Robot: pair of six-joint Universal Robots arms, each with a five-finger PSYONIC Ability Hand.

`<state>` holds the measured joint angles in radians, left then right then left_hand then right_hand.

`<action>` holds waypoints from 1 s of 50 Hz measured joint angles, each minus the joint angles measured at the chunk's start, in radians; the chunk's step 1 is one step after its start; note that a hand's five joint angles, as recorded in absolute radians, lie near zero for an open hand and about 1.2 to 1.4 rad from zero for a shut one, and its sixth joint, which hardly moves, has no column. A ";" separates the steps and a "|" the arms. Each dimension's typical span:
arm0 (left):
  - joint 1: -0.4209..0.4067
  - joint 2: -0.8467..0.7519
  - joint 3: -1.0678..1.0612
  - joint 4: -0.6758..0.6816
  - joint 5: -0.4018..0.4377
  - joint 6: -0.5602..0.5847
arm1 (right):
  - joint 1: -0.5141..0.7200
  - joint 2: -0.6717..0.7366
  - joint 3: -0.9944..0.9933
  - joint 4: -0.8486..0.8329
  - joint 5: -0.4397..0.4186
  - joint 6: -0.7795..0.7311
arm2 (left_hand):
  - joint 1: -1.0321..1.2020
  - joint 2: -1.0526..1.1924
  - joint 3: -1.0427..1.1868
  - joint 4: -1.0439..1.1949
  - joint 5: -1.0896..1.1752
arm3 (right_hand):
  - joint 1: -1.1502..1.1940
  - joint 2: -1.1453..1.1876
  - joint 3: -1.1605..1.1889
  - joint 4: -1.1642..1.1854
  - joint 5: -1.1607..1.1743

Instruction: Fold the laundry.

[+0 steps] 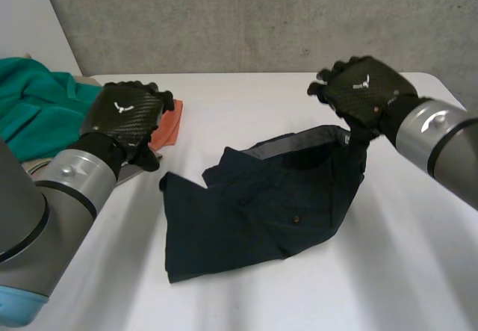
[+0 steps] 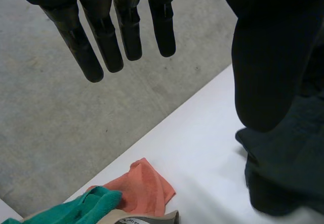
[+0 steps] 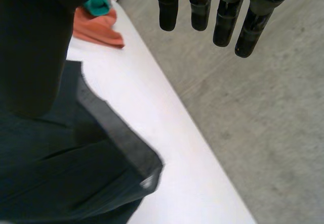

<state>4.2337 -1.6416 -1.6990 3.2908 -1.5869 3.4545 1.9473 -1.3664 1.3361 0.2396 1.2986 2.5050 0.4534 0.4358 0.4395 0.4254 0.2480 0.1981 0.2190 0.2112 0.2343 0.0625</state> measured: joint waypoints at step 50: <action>-0.057 -0.358 0.098 -0.118 -0.131 -0.205 | 0.097 0.690 -0.383 -0.023 -0.298 -0.360 | 0.657 0.756 0.746 0.769 0.718 | 0.426 0.514 0.518 0.494 0.451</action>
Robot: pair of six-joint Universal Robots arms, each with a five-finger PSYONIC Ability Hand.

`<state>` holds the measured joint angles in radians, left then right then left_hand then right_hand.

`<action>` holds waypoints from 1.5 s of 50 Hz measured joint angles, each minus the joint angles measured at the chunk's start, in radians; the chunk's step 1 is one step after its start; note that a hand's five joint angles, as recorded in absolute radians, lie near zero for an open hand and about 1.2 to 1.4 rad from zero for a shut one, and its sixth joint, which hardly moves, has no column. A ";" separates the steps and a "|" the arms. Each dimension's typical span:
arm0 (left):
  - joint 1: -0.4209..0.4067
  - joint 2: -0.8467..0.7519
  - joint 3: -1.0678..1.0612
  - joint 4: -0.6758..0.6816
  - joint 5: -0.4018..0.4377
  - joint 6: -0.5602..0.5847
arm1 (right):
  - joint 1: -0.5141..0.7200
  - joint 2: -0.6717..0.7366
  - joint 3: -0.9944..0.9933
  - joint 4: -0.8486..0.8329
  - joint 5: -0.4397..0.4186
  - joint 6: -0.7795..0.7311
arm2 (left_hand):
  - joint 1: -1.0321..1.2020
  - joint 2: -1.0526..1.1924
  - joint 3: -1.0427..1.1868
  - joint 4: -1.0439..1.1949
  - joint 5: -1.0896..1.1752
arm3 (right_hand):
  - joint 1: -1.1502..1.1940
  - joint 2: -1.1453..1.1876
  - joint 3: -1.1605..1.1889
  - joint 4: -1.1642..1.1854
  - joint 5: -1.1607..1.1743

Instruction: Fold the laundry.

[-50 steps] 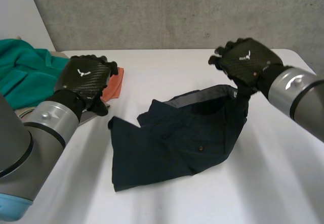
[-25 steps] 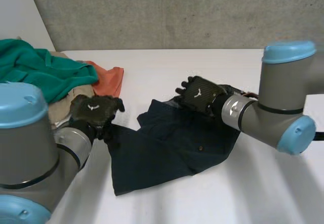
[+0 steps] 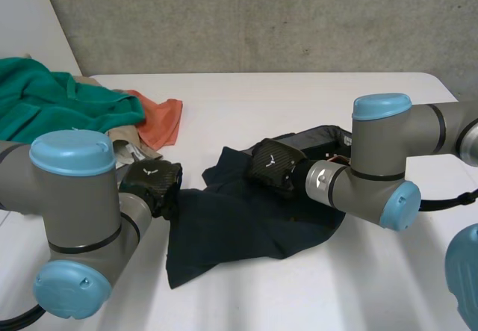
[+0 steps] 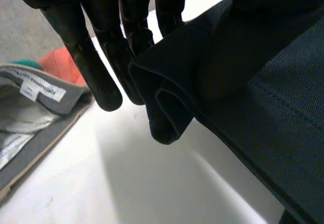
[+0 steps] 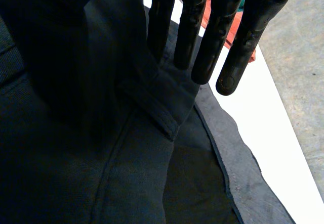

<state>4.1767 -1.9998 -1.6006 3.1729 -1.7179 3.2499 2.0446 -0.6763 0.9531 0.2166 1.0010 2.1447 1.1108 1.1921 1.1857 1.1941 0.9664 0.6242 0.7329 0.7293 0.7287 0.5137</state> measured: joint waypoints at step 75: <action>0.002 -0.103 0.596 0.785 0.149 0.530 | -0.065 -0.420 0.054 -0.879 0.461 0.444 | 0.002 0.005 0.007 0.008 0.000 | 0.379 0.455 0.454 0.459 0.480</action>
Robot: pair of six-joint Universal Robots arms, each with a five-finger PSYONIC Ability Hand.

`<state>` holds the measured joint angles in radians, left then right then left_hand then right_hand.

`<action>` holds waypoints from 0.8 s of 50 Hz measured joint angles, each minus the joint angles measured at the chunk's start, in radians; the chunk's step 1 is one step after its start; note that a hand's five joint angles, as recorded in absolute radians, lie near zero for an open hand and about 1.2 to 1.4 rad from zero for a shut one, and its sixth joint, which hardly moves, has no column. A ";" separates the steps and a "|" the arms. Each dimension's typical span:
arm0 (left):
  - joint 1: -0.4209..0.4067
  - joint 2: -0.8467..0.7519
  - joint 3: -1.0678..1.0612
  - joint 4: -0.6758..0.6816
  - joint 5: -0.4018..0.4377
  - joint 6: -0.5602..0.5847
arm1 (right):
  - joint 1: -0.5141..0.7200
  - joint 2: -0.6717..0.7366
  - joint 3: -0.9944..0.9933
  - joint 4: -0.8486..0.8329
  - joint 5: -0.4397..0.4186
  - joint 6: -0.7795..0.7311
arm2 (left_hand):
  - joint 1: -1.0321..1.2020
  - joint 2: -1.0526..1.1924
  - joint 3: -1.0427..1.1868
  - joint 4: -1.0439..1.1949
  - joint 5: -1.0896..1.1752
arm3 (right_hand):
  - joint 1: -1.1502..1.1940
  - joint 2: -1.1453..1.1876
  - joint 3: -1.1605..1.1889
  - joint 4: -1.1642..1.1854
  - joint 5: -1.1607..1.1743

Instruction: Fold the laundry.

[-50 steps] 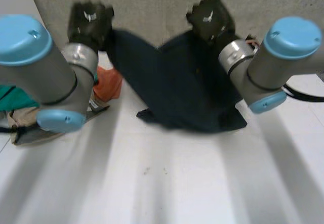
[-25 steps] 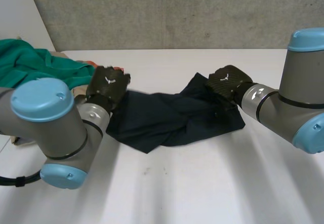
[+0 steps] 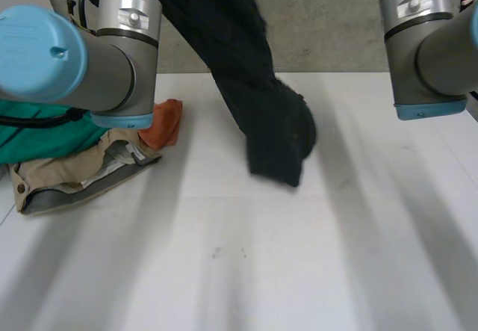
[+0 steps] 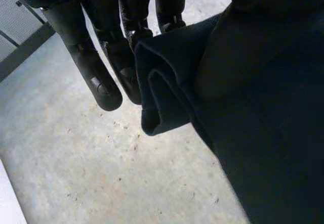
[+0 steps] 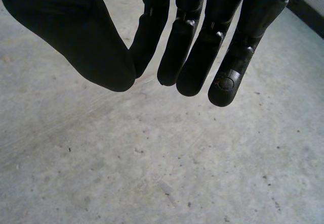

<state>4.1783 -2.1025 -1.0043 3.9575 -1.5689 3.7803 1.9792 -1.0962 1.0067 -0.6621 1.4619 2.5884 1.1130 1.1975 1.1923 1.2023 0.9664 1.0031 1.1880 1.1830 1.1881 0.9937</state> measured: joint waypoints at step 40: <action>-0.197 0.458 -0.835 -0.305 0.400 -0.215 | -0.156 0.129 0.161 0.450 -0.685 0.139 | 0.000 0.001 0.009 0.000 0.000 | -0.804 -0.969 -0.971 -0.956 -0.932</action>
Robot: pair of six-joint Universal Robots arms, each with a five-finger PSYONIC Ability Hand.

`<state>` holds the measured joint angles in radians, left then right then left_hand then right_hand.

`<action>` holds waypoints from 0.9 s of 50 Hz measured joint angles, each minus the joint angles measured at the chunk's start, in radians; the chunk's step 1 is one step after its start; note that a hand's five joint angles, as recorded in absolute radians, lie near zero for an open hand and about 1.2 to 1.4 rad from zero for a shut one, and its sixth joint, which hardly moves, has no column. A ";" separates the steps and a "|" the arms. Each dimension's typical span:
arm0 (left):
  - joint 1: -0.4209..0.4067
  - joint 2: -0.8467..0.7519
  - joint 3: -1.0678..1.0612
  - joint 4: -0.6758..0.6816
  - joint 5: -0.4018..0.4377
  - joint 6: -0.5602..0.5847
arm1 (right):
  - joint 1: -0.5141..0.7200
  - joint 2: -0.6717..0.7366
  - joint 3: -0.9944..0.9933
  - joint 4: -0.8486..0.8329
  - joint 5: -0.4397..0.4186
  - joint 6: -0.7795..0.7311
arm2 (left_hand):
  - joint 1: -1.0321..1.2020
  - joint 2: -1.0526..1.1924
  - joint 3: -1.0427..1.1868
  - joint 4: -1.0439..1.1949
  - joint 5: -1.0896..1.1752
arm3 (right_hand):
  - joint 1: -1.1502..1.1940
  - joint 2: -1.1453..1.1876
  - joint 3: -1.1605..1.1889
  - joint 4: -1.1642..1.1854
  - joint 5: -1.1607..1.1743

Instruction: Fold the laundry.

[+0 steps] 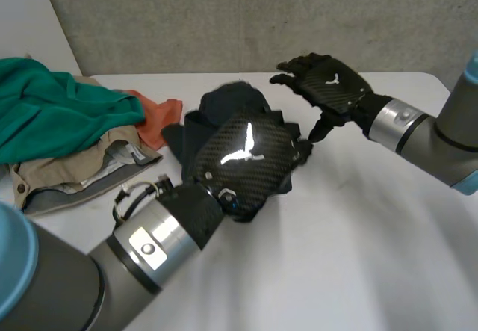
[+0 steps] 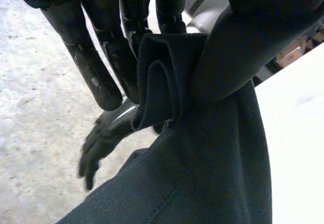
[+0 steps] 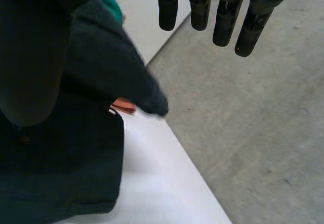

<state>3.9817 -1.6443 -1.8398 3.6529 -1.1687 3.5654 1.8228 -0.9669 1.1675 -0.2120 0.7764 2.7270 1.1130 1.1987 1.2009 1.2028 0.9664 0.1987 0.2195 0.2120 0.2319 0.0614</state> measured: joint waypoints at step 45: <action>0.008 0.119 -0.068 -0.088 -0.011 0.012 | 0.012 0.027 -0.062 0.082 0.090 -0.177 | 0.000 0.000 0.000 0.000 0.000 | 0.000 0.000 0.000 0.000 0.000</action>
<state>3.9899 -1.5256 -1.9081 3.5651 -1.1797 3.5772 1.8346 -0.9396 1.1051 -0.1297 0.8668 2.5503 1.1127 1.1987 1.2009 1.2029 0.9664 0.1987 0.2200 0.2120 0.2319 0.0614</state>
